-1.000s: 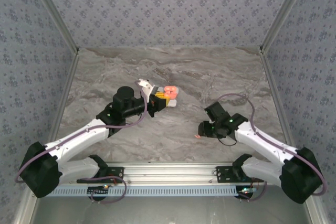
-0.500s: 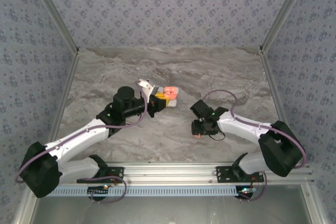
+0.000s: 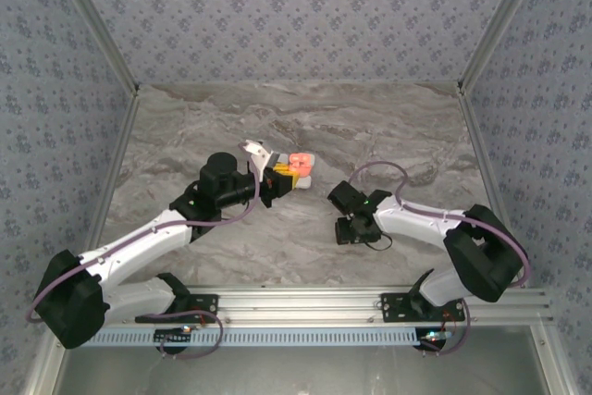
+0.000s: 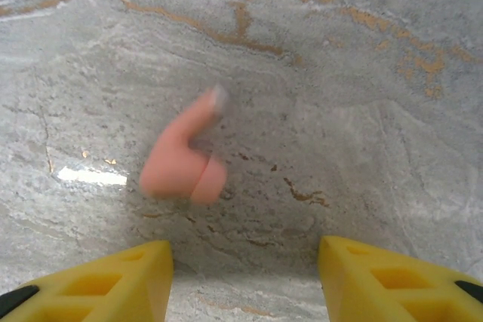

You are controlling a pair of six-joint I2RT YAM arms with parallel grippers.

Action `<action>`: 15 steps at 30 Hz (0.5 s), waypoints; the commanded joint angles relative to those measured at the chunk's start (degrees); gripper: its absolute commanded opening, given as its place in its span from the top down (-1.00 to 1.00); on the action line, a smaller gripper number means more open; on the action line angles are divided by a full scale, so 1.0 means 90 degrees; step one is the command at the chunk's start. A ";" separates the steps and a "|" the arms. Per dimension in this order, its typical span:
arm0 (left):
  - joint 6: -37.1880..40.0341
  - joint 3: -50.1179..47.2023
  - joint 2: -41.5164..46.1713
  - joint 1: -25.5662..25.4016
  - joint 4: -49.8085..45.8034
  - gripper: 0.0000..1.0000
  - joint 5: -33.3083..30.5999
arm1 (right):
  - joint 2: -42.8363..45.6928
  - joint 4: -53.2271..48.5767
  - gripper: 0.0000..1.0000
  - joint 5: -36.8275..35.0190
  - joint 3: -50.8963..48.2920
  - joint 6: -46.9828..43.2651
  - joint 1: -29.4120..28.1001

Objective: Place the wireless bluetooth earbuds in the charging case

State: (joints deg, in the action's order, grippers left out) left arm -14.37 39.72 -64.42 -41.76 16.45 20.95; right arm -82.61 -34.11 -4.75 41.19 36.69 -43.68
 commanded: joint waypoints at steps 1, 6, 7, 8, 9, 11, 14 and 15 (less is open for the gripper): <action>0.0111 0.0222 0.0146 -0.0018 0.0007 1.00 -0.0062 | -0.0055 -0.0447 -0.12 -0.0146 0.0130 0.0138 -0.0059; 0.0103 0.0222 0.0137 -0.0016 0.0003 1.00 -0.0063 | 0.0258 -0.0134 -0.13 0.0060 0.0232 -0.0187 -0.0059; 0.0103 0.0232 0.0137 -0.0018 -0.0002 1.00 -0.0060 | 0.0353 -0.0079 -0.14 0.0110 0.0297 -0.0365 -0.0042; 0.0103 0.0230 0.0147 -0.0016 -0.0015 1.00 -0.0064 | 0.0427 -0.0098 -0.15 0.0099 0.0380 -0.0468 -0.0011; 0.0103 0.0234 0.0157 -0.0018 -0.0026 1.00 -0.0072 | 0.0487 -0.0137 -0.16 0.0136 0.0452 -0.0563 0.0033; 0.0107 0.0223 0.0193 -0.0018 -0.0054 1.00 -0.0101 | 0.0564 -0.0294 -0.17 0.0252 0.0637 -0.0829 0.0234; 0.0126 0.0198 0.0267 -0.0018 -0.0091 1.00 -0.0159 | 0.0590 -0.0458 -0.16 0.0469 0.0853 -0.1331 0.0562; 0.0127 0.0195 0.0289 -0.0019 -0.0100 1.00 -0.0174 | 0.0576 -0.0422 -0.16 0.0595 0.0876 -0.1518 0.0676</action>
State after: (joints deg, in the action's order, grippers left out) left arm -14.37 39.72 -63.66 -41.76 15.86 20.18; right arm -78.08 -35.59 -1.93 47.48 28.82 -39.72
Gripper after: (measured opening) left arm 0.178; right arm 0.581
